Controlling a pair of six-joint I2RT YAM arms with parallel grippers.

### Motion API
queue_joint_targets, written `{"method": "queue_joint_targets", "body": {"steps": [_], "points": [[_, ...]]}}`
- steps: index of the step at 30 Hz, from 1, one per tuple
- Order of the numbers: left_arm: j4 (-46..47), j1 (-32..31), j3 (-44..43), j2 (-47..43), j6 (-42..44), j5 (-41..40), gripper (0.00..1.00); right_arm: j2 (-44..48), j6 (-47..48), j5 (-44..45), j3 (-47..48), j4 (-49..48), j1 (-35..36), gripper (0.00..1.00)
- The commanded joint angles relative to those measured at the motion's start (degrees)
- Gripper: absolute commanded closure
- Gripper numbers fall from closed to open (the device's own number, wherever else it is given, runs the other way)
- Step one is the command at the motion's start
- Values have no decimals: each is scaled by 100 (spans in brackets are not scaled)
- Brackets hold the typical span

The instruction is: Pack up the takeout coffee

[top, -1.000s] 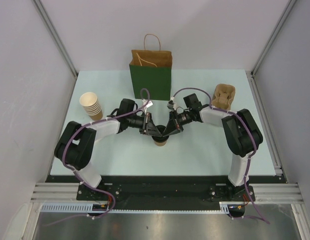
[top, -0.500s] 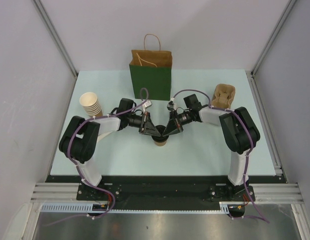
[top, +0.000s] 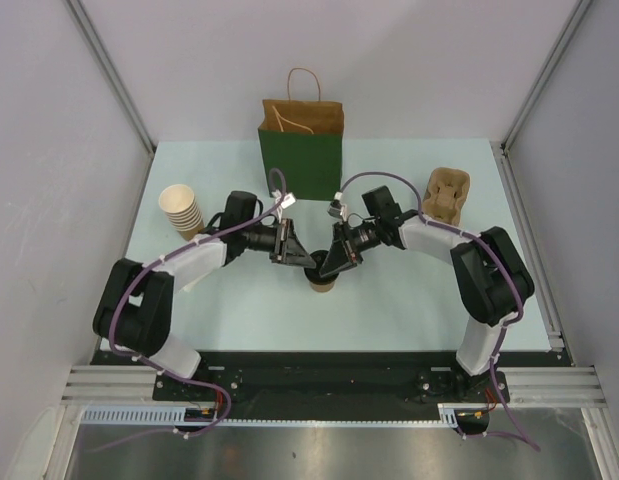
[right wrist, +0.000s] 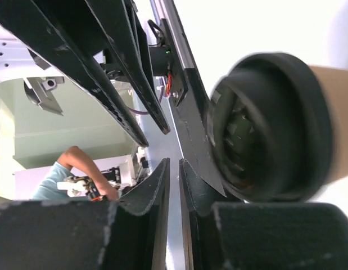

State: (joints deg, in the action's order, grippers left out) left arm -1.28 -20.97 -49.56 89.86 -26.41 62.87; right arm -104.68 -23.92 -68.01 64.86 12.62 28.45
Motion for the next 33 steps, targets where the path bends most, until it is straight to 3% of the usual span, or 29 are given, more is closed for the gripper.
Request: {"method": "queue_joint_targets", "body": {"steps": [1,6,16,24,30,33], "points": [[-145,5,-422,-365,242,-345,77,405,72,51,18,-145,-58,83],[39,-3,-599,91,-4,-592,74,238,-341,217,35,-611,-304,82],[567,5,-660,532,-171,-803,66,-228,-130,587,71,-410,-393,81],[559,-3,-528,-38,-31,-697,62,44,-148,420,79,-418,-428,79],[-171,14,-625,-469,602,-1304,56,519,-113,551,79,-348,-463,70],[-242,14,-643,-409,673,-936,58,554,-226,605,79,-462,-472,69]]}}
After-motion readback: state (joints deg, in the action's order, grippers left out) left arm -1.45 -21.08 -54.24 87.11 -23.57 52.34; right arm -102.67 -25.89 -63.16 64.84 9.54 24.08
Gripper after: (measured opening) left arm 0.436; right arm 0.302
